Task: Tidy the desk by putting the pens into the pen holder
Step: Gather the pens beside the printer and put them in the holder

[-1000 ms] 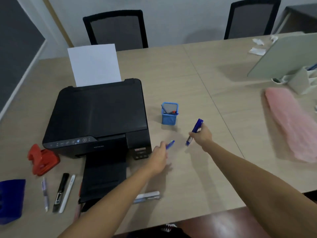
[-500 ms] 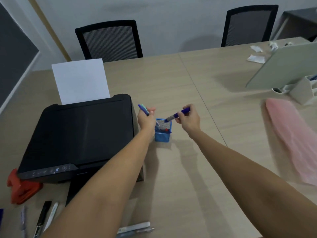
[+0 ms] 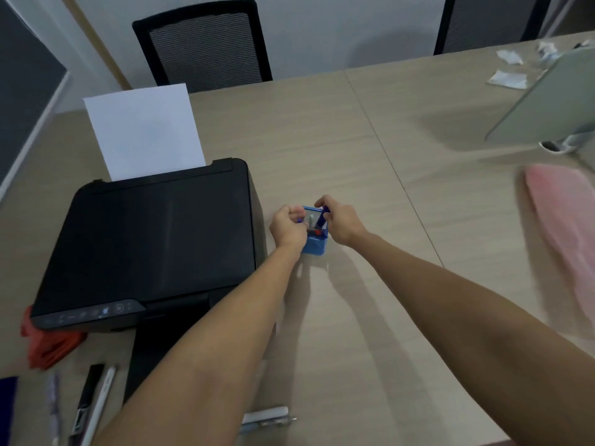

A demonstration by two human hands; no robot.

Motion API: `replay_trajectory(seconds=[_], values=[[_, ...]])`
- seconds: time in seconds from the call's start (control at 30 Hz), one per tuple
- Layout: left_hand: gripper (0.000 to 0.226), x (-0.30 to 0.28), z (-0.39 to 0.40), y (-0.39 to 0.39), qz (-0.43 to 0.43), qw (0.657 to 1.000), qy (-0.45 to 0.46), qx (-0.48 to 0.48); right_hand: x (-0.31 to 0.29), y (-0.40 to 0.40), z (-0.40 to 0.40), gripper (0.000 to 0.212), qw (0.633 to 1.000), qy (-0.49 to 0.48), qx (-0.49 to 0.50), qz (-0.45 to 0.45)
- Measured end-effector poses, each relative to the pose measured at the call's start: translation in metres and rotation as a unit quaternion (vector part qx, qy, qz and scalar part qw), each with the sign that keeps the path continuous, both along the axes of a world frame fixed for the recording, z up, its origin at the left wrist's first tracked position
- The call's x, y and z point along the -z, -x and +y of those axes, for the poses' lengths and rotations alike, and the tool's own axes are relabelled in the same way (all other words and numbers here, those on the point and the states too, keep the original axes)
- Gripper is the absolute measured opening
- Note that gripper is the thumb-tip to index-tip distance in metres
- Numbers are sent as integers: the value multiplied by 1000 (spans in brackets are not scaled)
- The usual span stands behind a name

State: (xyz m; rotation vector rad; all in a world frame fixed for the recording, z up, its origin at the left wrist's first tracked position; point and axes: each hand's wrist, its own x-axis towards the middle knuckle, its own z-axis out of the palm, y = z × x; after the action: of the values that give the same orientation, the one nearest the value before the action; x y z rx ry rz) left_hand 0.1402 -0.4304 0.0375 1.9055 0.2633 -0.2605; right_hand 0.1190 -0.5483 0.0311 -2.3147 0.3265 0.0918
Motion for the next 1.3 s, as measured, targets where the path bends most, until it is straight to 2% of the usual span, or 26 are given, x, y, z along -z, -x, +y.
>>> replay_trajectory(seconds=[0.17,0.3,0.5,0.67,0.73,0.83,0.93,1.03,1.1,1.17,1.3], values=[[42,-20,14,4,-40,999,-15,9,-13,4,2,51,1000,12,19,8],[48,-49,39,19,-99,993,-27,50,-21,25,7,45,994,26,98,-36],[31,-68,122,92,-133,970,-38,203,-7,89,24,33,986,20,160,-50],[14,-32,198,171,-107,941,-110,302,11,148,54,27,981,8,195,-9],[11,-9,221,208,-90,915,-169,356,19,170,73,24,980,-2,200,17],[25,39,243,256,-100,851,-299,421,25,198,104,22,979,-19,198,48],[38,75,259,281,-111,800,-409,425,27,217,132,21,981,-16,180,69],[44,92,271,287,-160,767,-459,419,30,233,156,22,984,-9,154,91],[42,94,274,291,-164,764,-464,417,35,245,169,24,986,14,127,106],[35,95,275,294,-166,779,-446,408,40,255,181,25,987,43,95,120],[34,97,281,293,-135,781,-454,407,48,262,203,23,985,71,31,154]])
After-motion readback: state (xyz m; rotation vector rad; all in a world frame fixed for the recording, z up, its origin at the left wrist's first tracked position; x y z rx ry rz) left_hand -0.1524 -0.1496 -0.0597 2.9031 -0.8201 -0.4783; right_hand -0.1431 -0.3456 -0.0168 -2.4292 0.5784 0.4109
